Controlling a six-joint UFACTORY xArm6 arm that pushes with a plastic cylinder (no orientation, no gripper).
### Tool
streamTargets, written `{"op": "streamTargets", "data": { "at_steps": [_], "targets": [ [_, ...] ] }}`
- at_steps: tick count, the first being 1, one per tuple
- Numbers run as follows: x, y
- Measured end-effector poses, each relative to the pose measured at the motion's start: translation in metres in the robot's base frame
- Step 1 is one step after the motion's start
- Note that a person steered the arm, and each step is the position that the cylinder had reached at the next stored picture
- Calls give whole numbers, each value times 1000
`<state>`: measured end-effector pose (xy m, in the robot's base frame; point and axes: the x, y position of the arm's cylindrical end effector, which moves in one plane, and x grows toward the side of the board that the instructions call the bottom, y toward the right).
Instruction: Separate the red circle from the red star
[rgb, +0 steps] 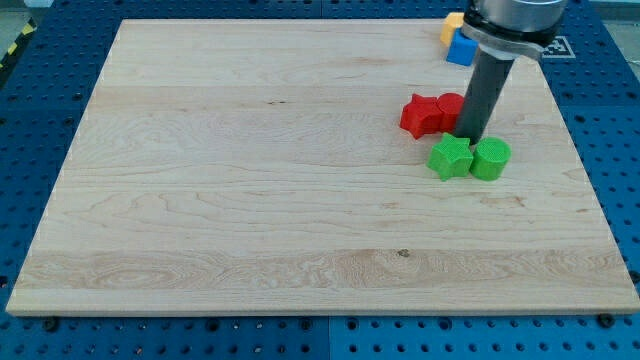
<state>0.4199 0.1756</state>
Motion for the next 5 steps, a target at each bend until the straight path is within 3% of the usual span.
{"op": "streamTargets", "data": {
  "at_steps": [2,5],
  "targets": [
    [-50,-20],
    [-91,4]
  ]
}}
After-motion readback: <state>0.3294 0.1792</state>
